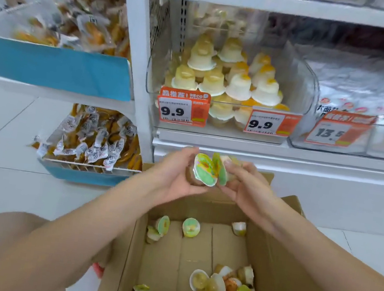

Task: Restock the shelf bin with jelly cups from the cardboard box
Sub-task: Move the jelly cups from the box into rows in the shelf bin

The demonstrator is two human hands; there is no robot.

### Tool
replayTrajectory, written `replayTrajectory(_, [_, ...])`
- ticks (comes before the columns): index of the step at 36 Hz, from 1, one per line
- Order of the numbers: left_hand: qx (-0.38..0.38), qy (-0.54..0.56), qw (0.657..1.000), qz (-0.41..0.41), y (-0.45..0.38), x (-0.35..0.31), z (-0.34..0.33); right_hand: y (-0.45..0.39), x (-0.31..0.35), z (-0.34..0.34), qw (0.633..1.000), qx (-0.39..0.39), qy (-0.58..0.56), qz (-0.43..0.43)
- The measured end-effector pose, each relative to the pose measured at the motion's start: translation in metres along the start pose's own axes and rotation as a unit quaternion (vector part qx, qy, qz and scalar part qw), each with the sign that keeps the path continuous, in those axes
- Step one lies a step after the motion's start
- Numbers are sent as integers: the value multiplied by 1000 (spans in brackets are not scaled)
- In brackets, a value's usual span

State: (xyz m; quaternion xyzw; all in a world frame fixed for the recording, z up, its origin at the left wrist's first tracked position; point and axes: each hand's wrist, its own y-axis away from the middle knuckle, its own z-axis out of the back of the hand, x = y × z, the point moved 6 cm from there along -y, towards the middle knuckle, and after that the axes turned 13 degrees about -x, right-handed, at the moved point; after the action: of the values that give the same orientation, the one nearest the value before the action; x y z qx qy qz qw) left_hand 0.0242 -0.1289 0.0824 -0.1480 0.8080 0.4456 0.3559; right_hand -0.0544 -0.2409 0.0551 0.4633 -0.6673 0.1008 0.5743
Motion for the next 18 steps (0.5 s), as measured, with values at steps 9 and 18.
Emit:
replayTrajectory(9, [92, 78, 993, -7, 16, -13, -24, 37, 65, -21, 933, 34, 240, 267])
replayTrajectory(18, [114, 58, 992, 6, 21, -6, -25, 33, 56, -14, 912, 77, 304, 263])
